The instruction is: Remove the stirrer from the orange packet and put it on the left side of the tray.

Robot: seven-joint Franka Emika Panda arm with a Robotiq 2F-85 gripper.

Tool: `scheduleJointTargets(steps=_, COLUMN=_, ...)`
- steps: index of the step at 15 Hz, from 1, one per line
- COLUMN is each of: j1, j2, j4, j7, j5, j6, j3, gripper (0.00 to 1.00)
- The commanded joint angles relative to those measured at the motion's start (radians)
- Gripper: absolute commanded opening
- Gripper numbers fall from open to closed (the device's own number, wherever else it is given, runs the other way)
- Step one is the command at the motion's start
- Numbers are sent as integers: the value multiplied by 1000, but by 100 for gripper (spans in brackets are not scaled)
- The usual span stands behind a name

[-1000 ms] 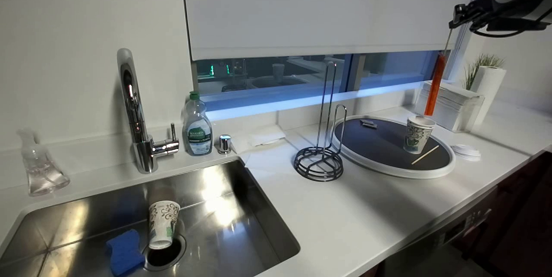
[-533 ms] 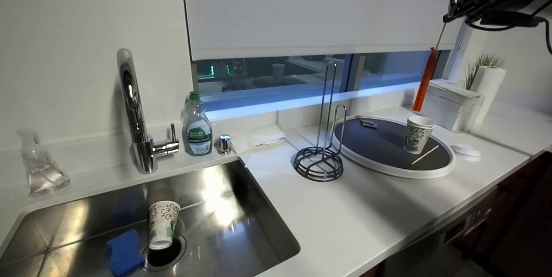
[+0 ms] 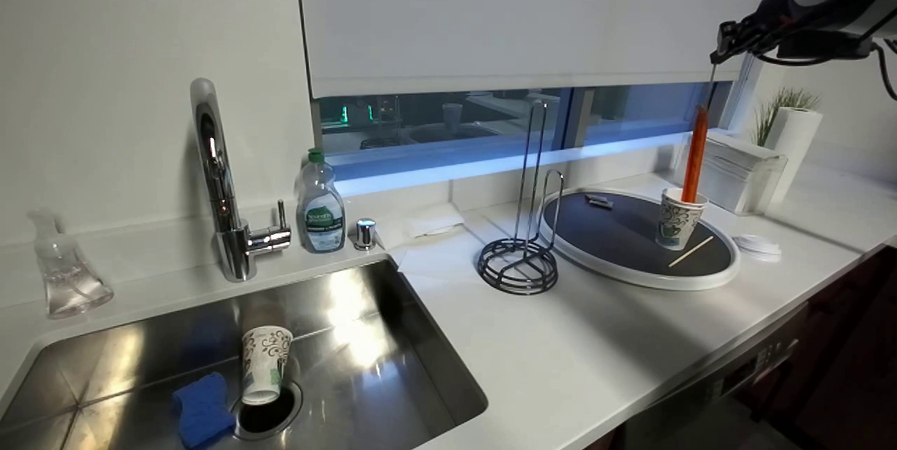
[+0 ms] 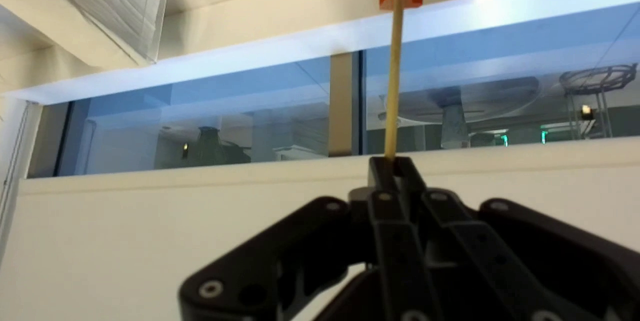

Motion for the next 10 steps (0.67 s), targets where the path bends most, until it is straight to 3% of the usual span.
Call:
scheduleJointTargets(steps=1, j1=15, j2=0, j4=2, j7=30, j5=-28, j6=-44, j3=-18, gripper=2)
scheduleJointTargets(steps=5, j1=21, j2=-89, j4=-16, j7=-4, j5=35, j6=33, j3=-14, gripper=2)
scheduleJointTargets(steps=7, j1=3, j2=-78, j4=0, j7=43, j5=-36, j6=37, j3=-14, gripper=2)
scheduleJointTargets(steps=9, j1=44, j2=-121, j4=-10, j7=-2, j5=54, j6=52, j3=-42, gripper=2)
scheduleJointTargets(steps=10, j1=19, j2=-108, j4=-5, j7=42, j5=-13, j6=32, j3=-30, gripper=2)
